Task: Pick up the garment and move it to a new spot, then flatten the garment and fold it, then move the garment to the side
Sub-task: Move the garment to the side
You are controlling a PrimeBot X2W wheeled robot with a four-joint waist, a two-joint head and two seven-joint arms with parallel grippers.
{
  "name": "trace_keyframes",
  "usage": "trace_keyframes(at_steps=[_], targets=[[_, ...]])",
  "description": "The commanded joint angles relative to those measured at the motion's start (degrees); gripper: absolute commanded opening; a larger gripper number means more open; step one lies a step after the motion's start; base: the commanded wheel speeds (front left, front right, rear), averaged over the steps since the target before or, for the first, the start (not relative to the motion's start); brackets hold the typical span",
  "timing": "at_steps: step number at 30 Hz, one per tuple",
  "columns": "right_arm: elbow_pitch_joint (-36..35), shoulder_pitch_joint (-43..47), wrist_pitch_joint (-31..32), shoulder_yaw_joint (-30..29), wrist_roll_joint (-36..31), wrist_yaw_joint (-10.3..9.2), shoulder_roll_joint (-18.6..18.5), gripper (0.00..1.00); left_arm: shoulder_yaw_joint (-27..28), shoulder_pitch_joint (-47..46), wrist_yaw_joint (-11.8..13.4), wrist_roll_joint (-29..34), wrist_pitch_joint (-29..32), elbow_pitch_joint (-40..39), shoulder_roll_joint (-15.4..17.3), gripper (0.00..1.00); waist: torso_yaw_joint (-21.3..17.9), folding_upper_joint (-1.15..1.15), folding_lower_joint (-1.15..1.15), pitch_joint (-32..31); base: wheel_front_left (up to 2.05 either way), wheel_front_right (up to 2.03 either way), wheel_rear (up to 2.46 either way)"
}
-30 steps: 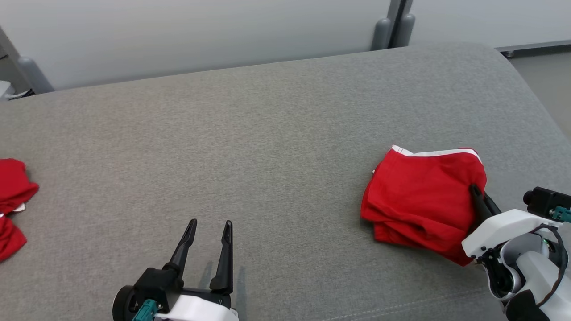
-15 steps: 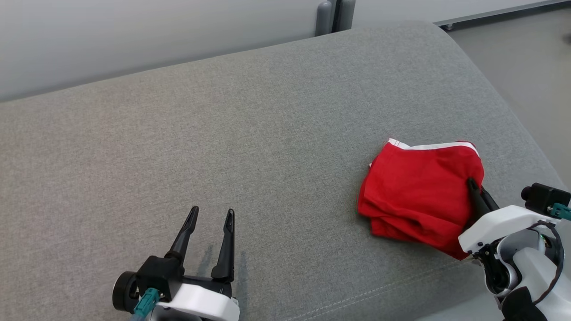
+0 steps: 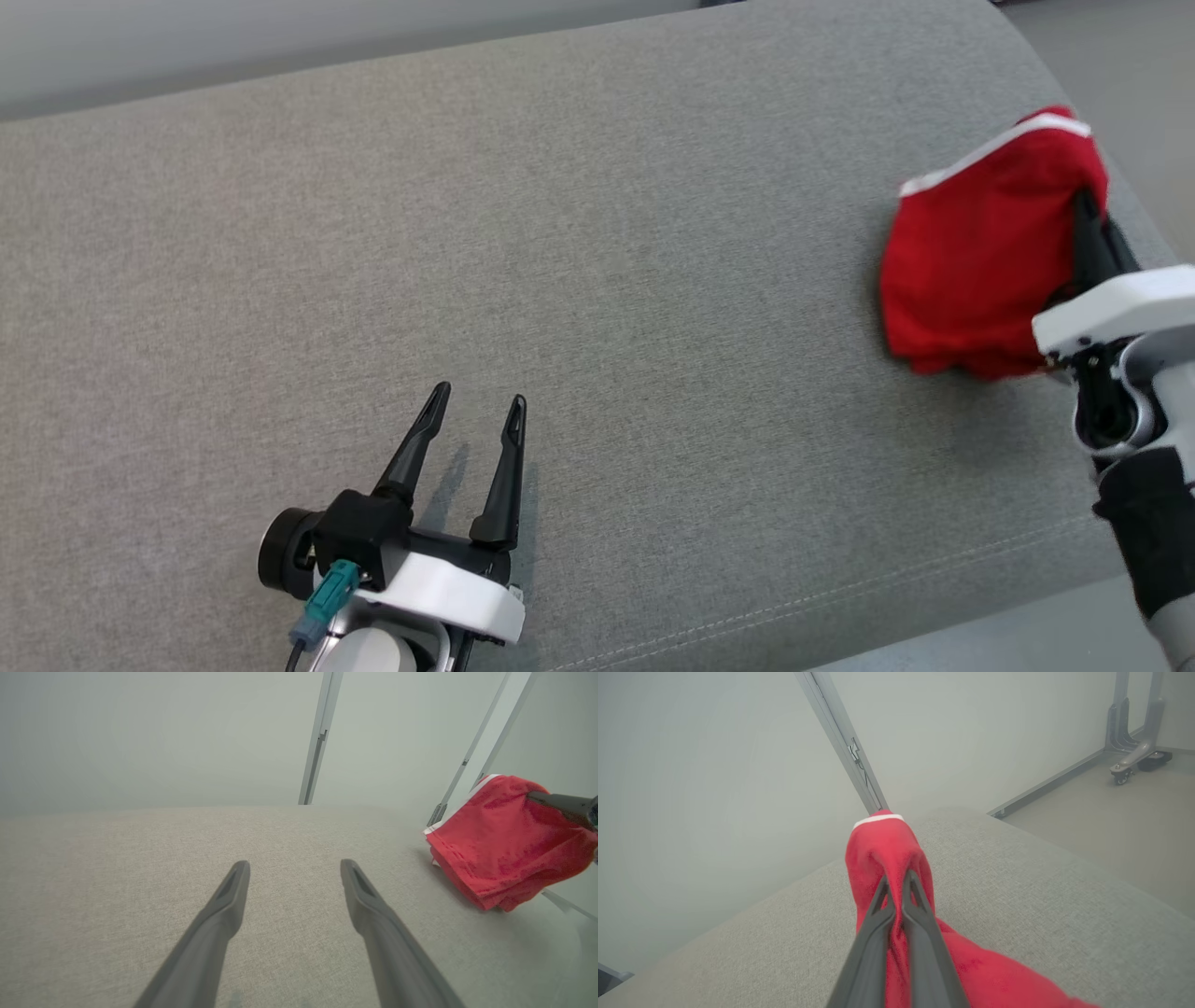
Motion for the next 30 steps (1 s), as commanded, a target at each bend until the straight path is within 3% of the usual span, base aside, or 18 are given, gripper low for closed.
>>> trace_keyframes(at_steps=[1, 19, 24, 30], targets=[[-1.8, -2.7, -0.8, -0.2, -1.0, 0.25, -1.2, 0.00, 1.4, -2.7, -0.3, 0.7, -0.6, -1.8, 0.0, 1.00, 2.0, 0.00, 0.00, 2.2, 0.00, 0.00, 0.00], [11.1, -31.2, -0.8, -8.6, -12.9, 0.25, -6.5, 0.00, -3.7, -10.8, -4.2, 0.8, -0.6, -1.9, 0.0, 1.00, 12.0, 0.00, 0.00, 14.8, 0.00, 0.00, 0.00], [10.6, -34.3, -0.8, -12.4, -16.7, 0.25, -8.9, 0.00, -5.6, -12.3, -4.9, 1.1, -0.6, -0.6, 0.0, 1.00, 14.9, 0.00, 0.00, 17.4, 0.00, 0.00, 0.00], [11.3, -30.6, -0.8, -22.1, -22.7, 0.25, -11.6, 0.00, -6.7, -13.3, -5.4, 1.7, -0.4, -0.6, 0.3, 1.00, 15.4, 0.00, 0.00, 20.1, 0.00, 0.00, 0.00]])
